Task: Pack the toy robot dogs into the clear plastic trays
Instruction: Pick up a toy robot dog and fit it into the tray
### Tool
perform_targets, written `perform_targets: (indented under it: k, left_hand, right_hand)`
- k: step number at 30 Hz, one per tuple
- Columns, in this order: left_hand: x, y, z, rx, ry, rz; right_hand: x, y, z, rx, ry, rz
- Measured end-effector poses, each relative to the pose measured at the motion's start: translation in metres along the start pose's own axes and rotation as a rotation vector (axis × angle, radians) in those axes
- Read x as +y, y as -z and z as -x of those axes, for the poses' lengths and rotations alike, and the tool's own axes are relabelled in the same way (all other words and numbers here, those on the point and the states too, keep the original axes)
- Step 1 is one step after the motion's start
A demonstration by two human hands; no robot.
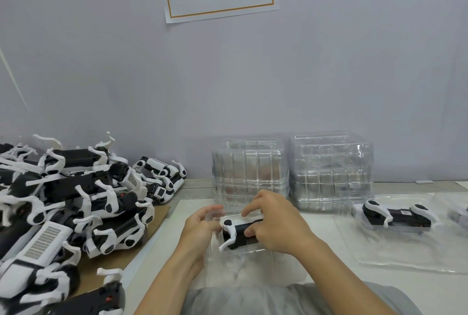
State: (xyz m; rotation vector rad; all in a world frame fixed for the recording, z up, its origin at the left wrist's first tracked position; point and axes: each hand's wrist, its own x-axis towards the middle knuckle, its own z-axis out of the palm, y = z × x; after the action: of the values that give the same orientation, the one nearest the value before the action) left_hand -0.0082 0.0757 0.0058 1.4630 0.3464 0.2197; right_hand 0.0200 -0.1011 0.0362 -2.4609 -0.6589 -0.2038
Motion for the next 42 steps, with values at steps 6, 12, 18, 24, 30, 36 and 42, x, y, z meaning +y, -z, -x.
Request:
perform_targets:
  k: [6, 12, 18, 24, 30, 36, 42]
  left_hand:
    - [0.0, -0.002, -0.001, 0.021, -0.001, -0.045]
    - [0.0, -0.001, 0.002, 0.024, -0.018, -0.05]
    - [0.0, -0.002, 0.001, 0.014, -0.009, -0.019]
    - [-0.001, -0.002, -0.001, 0.011, -0.01, -0.026]
    - [0.0, -0.002, 0.0, 0.012, -0.009, -0.058]
    - [0.001, -0.003, 0.002, 0.023, -0.022, -0.07]
    - [0.001, -0.003, 0.002, 0.013, -0.034, -0.05]
  right_hand:
    - [-0.008, 0.009, 0.002, 0.073, 0.127, 0.129]
    - [-0.042, -0.014, 0.009, -0.051, 0.234, -0.029]
    - [-0.035, -0.019, 0.005, -0.059, 0.156, -0.062]
    - [-0.031, -0.015, 0.002, -0.02, 0.032, -0.235]
    - [-0.03, -0.013, 0.002, -0.058, 0.044, -0.207]
    - [-0.035, -0.014, 0.004, -0.04, 0.065, -0.105]
    - [-0.037, -0.006, 0.006, -0.108, 0.099, -0.03]
